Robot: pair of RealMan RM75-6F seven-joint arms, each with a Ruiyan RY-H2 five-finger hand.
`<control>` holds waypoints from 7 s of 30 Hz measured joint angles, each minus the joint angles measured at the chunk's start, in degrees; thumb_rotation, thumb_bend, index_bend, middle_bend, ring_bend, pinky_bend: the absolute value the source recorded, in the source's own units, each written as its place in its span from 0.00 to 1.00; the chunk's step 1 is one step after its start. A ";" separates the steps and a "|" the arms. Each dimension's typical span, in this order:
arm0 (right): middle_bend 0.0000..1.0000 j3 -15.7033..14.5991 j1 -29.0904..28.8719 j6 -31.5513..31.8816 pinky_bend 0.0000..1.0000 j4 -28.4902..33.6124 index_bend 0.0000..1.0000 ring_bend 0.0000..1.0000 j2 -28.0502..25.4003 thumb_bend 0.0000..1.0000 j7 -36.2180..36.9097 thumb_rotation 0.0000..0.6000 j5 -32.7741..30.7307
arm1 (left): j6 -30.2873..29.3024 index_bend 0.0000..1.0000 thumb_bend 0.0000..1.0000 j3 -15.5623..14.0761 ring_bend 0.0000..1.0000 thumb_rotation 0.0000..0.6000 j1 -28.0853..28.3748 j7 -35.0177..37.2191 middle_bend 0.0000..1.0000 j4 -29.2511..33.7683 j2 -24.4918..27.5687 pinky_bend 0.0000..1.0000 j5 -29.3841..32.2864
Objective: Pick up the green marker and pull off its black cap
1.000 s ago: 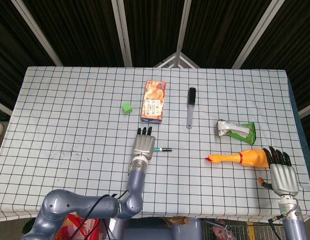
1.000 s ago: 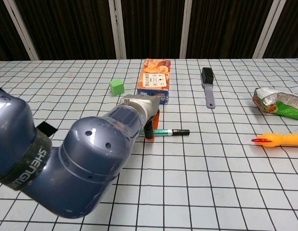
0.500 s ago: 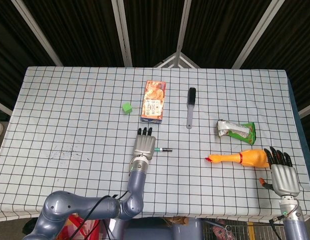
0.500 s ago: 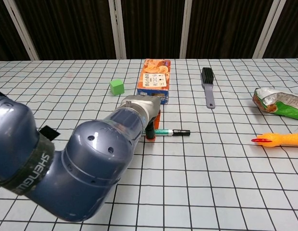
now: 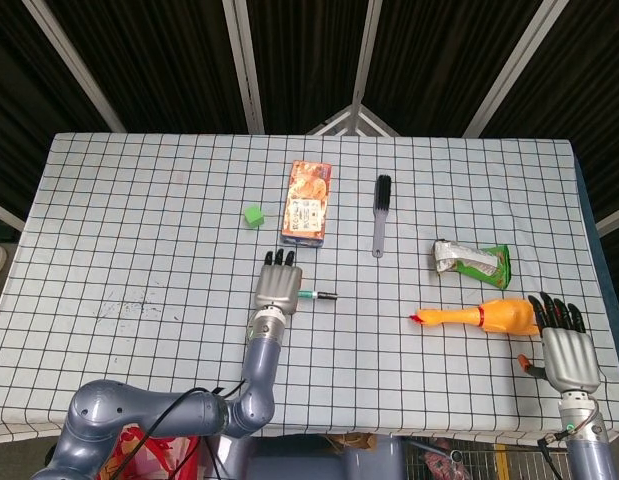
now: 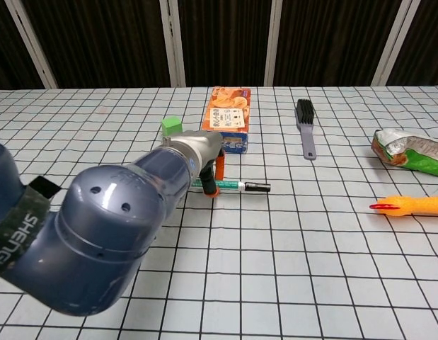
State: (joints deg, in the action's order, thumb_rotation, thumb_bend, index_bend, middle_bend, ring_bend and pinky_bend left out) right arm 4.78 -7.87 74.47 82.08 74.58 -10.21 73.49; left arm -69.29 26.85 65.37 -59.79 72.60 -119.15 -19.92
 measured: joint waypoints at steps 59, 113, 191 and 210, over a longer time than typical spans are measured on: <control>0.02 15.81 -28.23 -1.18 0.04 32.24 0.42 0.01 8.56 0.24 -29.52 1.00 -28.23 | -8.09 0.58 0.54 -1.23 0.00 1.00 -3.71 7.60 0.08 26.91 17.88 0.00 -6.00; 0.03 16.64 -37.12 4.54 0.04 26.99 0.54 0.05 17.14 0.24 -28.94 1.00 -36.43 | -8.43 0.59 0.54 -0.22 0.00 1.00 0.64 7.90 0.09 24.36 13.59 0.00 -4.20; 0.06 16.82 -39.35 2.52 0.04 23.97 0.56 0.07 17.78 0.32 -28.08 1.00 -39.82 | -5.84 0.59 0.54 -1.55 0.00 1.00 -0.36 11.47 0.09 24.30 15.22 0.00 -4.52; 0.06 16.06 -38.77 1.97 0.04 22.99 0.67 0.09 17.39 0.35 -26.39 1.00 -39.39 | -5.71 0.60 0.54 -2.10 0.00 1.00 -1.05 12.56 0.10 24.33 15.78 0.00 -5.18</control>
State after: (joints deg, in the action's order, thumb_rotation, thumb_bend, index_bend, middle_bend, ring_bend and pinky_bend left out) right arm 20.84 -46.64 76.43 105.06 91.97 -36.60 34.10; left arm -75.00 24.75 64.32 -47.24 96.93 -103.37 -25.10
